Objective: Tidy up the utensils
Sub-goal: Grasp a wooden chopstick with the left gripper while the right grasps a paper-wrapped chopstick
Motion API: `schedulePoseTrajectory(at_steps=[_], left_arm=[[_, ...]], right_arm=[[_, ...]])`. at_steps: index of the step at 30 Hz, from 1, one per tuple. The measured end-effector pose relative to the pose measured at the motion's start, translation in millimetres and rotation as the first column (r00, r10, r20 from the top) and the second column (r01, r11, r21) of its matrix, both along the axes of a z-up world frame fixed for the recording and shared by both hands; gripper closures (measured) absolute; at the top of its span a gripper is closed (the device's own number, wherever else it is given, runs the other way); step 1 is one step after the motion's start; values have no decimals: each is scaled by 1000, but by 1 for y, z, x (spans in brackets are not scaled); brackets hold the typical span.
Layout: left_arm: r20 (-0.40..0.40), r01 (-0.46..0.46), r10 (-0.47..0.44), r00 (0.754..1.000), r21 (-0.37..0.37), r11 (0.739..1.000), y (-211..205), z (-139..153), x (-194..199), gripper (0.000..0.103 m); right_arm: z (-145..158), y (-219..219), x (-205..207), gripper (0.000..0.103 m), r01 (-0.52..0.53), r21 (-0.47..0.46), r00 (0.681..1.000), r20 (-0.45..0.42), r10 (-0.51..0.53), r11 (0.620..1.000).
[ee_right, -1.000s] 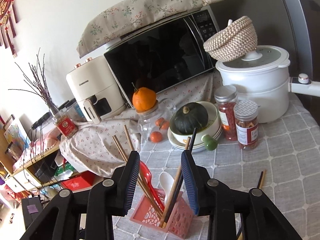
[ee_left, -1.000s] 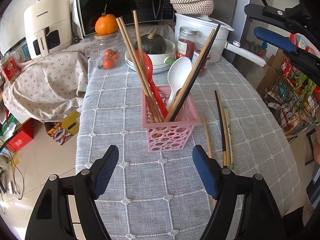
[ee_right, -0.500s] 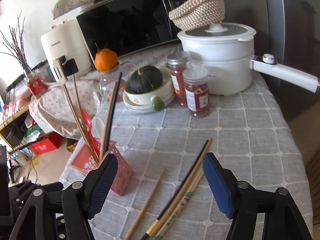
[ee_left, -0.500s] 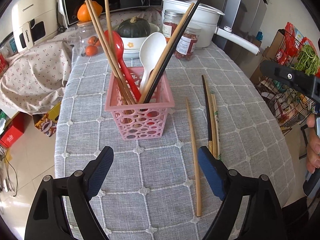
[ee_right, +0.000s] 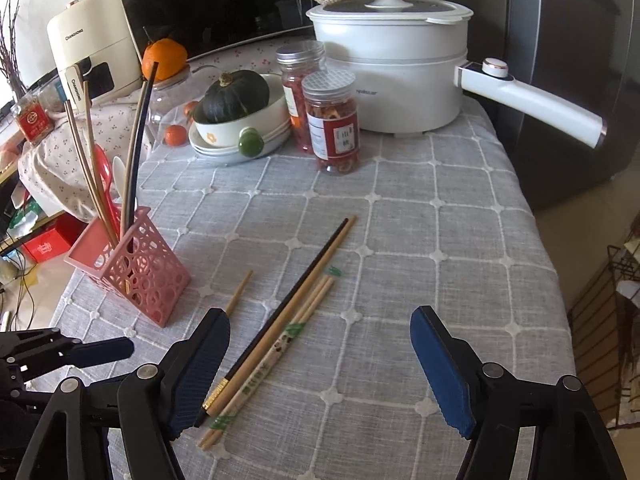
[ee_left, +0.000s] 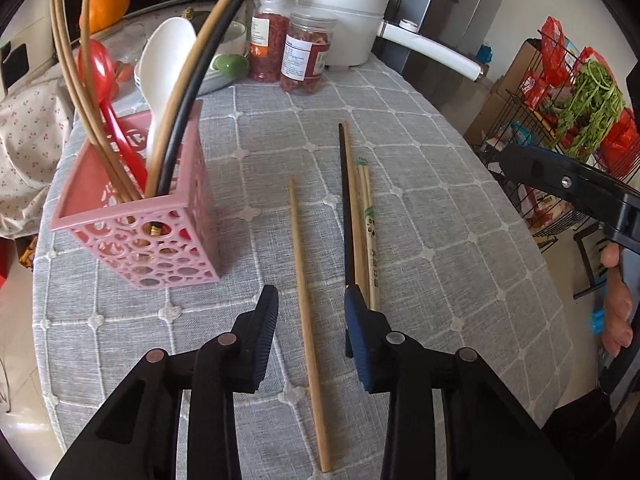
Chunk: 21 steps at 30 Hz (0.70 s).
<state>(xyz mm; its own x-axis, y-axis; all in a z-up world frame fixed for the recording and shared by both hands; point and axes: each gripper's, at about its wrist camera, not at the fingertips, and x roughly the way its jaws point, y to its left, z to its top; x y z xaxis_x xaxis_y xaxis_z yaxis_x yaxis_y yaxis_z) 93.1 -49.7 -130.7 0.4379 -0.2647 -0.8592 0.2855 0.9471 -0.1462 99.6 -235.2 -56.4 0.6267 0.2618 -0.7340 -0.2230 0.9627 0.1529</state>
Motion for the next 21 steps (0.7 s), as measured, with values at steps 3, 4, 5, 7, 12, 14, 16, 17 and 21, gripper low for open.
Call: schedulePoseTrajectory(at_steps=[3, 4, 5, 7, 12, 14, 16, 17, 21], left_arm=[[27, -2, 1, 1000, 25, 1000, -11, -9, 9, 76], [38, -5, 4, 999, 36, 999, -14, -11, 12, 77], [45, -8, 7, 999, 44, 999, -16, -15, 15, 78], [52, -13, 10, 999, 55, 998, -20, -19, 22, 81], [65, -35, 30, 997, 80, 996, -29, -31, 35, 84], [53, -39, 33, 998, 103, 994, -32, -39, 40, 84], [53, -51, 45, 998, 117, 992, -32, -44, 43, 85], [58, -55, 48, 997, 124, 991, -32, -45, 45, 85], [52, -57, 50, 997, 134, 989, -31, -45, 46, 97]], right_arm=[[-4, -8, -1, 24, 16, -5, 1000, -23, -16, 1000], [-6, -11, 0, 24, 19, -7, 999, -34, -19, 1000], [-8, -12, 0, 24, 19, -10, 999, -46, -20, 1000], [-14, -17, 1, 24, 20, -22, 997, -71, -21, 1000], [-28, -27, 1, 24, 28, -55, 992, -120, -34, 998], [-31, -31, 1, 24, 34, -61, 990, -135, -42, 998], [-32, -35, 2, 24, 43, -57, 988, -148, -51, 997], [-33, -36, 2, 24, 48, -52, 987, -154, -56, 997], [-35, -38, 5, 24, 63, -37, 983, -172, -69, 997]])
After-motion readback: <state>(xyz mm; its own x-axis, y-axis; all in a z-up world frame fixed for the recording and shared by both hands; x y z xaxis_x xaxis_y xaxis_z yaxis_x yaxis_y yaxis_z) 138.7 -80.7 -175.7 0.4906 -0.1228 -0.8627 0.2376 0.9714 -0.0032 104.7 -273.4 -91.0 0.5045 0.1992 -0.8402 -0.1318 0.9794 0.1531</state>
